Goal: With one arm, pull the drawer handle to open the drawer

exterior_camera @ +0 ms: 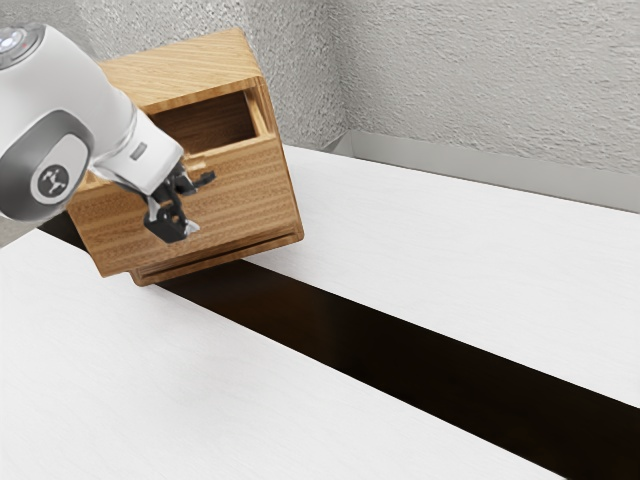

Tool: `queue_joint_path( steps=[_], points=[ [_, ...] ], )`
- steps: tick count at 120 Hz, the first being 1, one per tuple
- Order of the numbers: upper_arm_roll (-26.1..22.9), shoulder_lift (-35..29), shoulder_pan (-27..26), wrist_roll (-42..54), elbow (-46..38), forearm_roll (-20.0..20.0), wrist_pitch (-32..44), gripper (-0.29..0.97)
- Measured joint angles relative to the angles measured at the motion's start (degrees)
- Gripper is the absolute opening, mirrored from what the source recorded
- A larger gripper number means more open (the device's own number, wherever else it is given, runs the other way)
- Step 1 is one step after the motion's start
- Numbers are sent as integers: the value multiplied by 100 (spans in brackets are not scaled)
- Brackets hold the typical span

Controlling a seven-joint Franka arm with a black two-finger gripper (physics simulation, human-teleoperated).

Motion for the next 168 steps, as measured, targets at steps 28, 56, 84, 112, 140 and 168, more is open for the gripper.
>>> queue_joint_path(
  steps=[28, 56, 84, 112, 140, 168],
  points=[
    [36, -305, -154, 0, -67, 9, -109, 38],
    [24, -747, -169, -37, 135, 109, -459, 57],
    [-37, -796, -234, -548, 1167, -178, -1892, 64],
    [-240, -514, -239, -1811, 1647, -210, -3310, 67],
    [-402, -9, 63, -2695, 2063, -284, -3972, 68],
    [-514, 160, 285, -3295, 2165, -313, -4200, 68]
  ],
)
